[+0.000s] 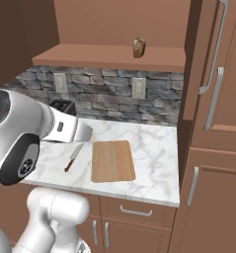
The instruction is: Pick the bread, place it on the cutting board, pick the jam, place it on the counter, and close the cabinet.
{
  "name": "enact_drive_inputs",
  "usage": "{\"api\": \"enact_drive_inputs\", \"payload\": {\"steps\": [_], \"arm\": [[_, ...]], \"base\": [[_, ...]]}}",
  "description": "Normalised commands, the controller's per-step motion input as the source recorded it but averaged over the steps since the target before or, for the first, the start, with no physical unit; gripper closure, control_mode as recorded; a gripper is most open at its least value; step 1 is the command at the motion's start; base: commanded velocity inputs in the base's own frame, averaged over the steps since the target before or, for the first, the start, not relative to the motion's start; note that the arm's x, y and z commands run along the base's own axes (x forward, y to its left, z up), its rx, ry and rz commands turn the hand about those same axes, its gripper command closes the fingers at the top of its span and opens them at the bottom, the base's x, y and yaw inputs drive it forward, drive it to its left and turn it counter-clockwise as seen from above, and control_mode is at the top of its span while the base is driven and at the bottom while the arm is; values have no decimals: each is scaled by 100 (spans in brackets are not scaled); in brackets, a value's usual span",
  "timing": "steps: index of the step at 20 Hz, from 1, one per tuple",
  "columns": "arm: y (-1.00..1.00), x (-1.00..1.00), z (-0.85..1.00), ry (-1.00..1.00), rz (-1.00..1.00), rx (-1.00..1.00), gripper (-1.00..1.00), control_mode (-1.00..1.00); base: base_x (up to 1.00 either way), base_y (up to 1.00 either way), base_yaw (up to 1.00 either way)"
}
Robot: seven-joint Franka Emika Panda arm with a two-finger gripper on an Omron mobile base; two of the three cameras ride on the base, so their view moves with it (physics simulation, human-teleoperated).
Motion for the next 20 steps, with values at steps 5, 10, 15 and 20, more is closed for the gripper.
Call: {"api": "enact_drive_inputs", "payload": {"steps": [5,10,15,20], "arm": [[0,0,17,0,0,0,-100,-100],[0,0,13,0,0,-1,-100,-100],[0,0,4,0,0,-7,-100,-100],[0,0,5,2,0,-6,-100,-100]], "base": [[0,0,0],[0,0,0],[0,0,0],[0,0,0]]}}
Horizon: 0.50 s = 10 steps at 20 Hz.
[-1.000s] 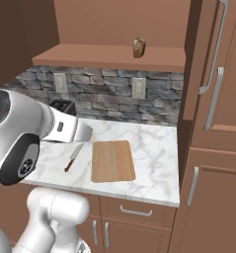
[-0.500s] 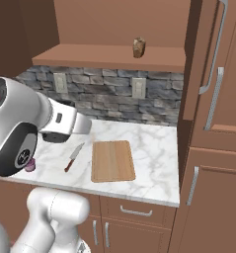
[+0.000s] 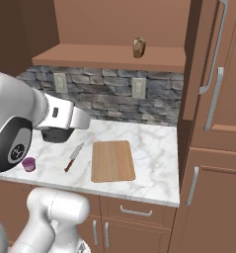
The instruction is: Pick the bread, place it on the cutting board, pick the jam, place it on the counter, and close the cabinet.
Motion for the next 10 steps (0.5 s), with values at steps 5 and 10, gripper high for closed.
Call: {"api": "enact_drive_inputs", "payload": {"steps": [5,10], "arm": [[0,0,10,5,0,-3,-100,-100],[-2,0,20,4,0,0,-100,-100]], "base": [[0,0,0],[0,0,0]]}}
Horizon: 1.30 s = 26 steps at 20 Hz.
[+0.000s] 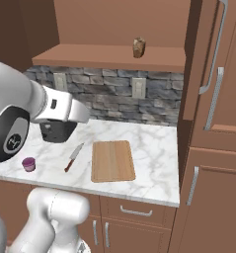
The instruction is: Pick the bread, place it on the cutting board, pick the jam, place it on the counter, and close the cabinet.
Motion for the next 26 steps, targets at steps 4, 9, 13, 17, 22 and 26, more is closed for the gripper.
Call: {"api": "enact_drive_inputs", "payload": {"steps": [4,9,13,17,22,26], "arm": [[-10,5,20,0,0,0,-100,-100],[-10,3,15,1,0,0,-100,-100],[-1,5,10,0,0,0,-100,-100],[0,9,7,0,0,0,-100,-100],[0,19,7,0,0,0,-100,-100],[0,23,5,0,0,0,-100,-100]], "base": [[0,0,0],[0,0,0],[0,0,0],[0,0,0],[0,0,0],[0,0,0]]}}
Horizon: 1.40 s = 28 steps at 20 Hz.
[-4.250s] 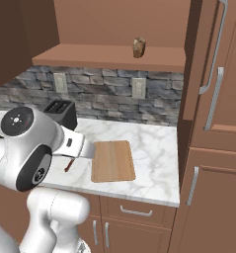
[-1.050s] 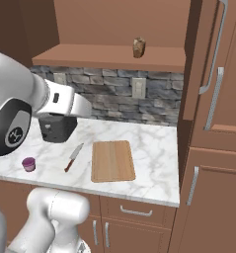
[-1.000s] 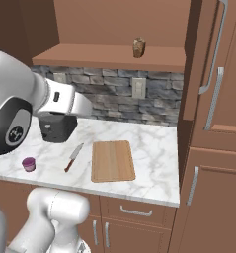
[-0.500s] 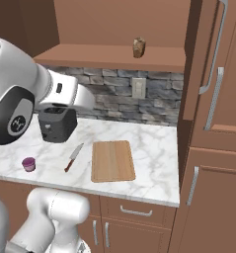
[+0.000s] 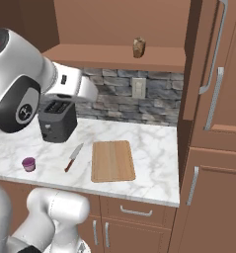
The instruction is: Pick the bread, place it on the cutting board, pick the jam, place it on the counter, and close the cabinet.
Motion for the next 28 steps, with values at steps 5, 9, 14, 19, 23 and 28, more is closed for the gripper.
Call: {"api": "enact_drive_inputs", "payload": {"steps": [5,9,14,19,23,28], "arm": [[-4,18,8,0,0,0,-100,-100],[-10,11,13,0,0,0,-100,-100],[-12,9,14,0,0,0,-100,-100],[-5,7,7,0,0,0,-100,-100],[-2,9,0,-3,0,0,-100,-100],[0,18,0,-7,0,0,-100,-100]], "base": [[0,0,0],[0,0,0],[0,0,0],[0,0,0],[0,0,0],[0,0,0]]}}
